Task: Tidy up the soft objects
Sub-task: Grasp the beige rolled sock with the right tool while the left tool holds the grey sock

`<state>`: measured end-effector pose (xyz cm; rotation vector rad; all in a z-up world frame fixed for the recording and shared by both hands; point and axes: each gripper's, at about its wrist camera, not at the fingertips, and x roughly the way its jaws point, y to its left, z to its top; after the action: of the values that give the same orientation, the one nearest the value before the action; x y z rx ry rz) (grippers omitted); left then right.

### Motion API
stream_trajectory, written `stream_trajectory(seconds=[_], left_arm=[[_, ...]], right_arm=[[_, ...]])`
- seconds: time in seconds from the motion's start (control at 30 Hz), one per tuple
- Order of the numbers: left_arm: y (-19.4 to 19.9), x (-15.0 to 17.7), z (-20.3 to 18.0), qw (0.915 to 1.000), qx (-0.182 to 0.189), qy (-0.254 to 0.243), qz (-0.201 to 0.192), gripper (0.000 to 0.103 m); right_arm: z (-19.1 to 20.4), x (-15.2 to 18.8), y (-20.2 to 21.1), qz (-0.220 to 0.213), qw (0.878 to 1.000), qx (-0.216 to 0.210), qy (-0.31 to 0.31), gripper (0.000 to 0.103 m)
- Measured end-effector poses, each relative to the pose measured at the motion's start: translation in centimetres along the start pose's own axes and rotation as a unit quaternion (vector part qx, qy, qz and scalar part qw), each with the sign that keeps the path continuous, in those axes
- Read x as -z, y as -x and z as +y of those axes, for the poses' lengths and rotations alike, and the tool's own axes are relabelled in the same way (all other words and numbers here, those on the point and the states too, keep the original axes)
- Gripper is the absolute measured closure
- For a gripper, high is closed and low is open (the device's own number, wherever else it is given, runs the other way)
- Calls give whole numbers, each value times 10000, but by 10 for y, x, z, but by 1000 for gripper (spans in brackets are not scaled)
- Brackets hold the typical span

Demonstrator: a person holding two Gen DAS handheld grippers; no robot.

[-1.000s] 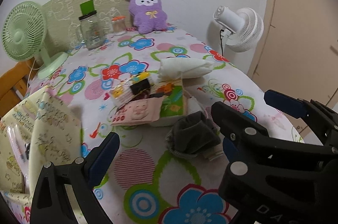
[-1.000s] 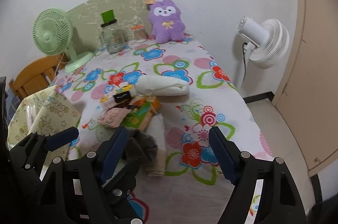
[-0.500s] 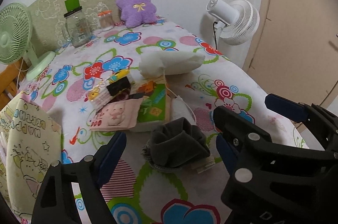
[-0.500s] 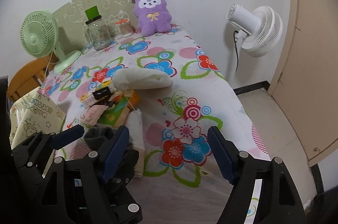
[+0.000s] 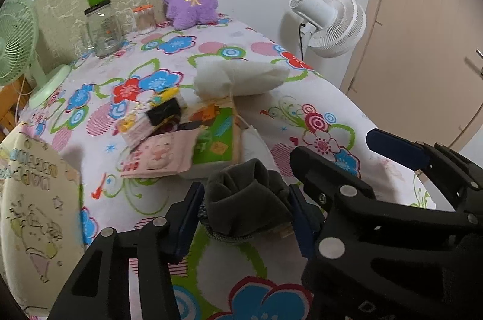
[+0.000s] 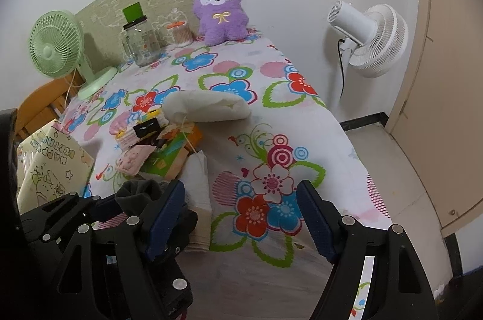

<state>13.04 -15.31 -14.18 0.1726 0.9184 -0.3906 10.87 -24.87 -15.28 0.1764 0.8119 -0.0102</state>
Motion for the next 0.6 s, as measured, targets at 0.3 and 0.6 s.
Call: stream_trajectory(seconds=[0.3,0.6], left_arm=[[8,5,23,9993,-308,227,-9,47],[2,12,37,9981,-507,308,164,48]], right_arm=[[18,-2,-2,3,9998,-161,110,24],[31,1,-20,281,9990,-292,194,30]])
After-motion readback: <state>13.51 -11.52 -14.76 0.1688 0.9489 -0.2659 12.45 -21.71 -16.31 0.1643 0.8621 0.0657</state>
